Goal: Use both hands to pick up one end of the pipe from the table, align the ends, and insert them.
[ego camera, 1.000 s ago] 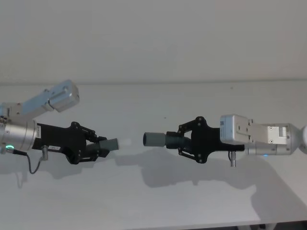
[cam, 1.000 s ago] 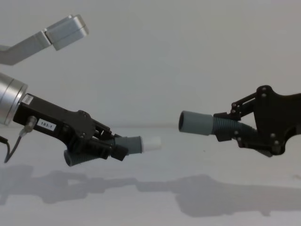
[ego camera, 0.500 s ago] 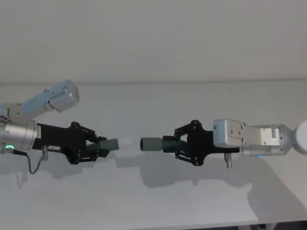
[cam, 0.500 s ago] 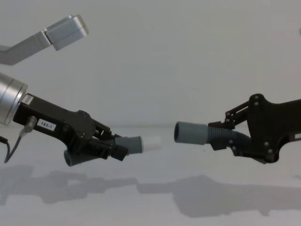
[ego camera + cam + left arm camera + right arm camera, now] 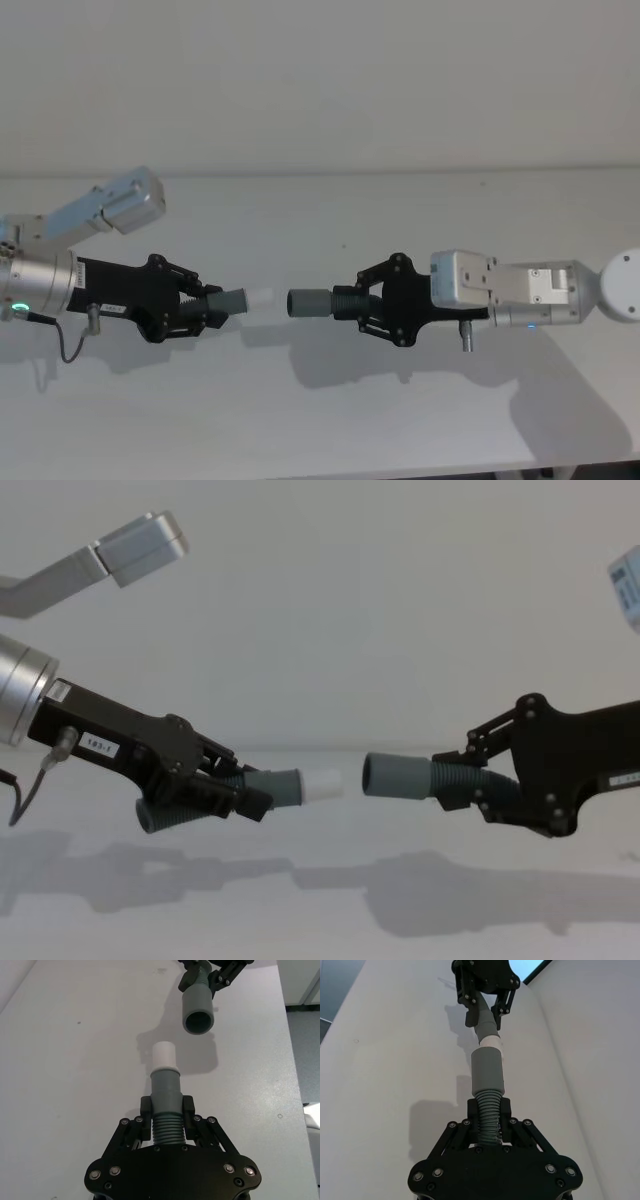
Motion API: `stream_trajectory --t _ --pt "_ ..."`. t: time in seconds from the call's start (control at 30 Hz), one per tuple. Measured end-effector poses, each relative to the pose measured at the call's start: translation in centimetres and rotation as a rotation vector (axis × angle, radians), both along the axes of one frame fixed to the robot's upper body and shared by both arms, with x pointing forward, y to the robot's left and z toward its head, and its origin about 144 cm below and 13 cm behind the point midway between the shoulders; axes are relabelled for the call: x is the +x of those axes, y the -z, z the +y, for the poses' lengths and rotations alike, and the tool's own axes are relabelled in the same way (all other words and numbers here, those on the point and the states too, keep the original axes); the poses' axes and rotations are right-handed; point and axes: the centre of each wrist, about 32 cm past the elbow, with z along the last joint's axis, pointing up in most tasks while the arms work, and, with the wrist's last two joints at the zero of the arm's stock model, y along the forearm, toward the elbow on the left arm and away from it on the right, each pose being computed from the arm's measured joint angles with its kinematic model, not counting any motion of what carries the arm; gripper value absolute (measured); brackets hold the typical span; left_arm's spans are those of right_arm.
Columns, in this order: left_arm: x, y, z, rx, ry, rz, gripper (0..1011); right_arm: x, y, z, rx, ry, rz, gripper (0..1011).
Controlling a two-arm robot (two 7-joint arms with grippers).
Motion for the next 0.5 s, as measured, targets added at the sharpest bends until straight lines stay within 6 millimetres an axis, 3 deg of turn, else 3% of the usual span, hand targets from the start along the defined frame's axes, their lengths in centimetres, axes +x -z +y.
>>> stream_trajectory --t 0.5 --pt "0.0 0.0 0.0 0.0 0.0 0.0 321 0.49 0.32 0.18 -0.011 0.011 0.005 214"
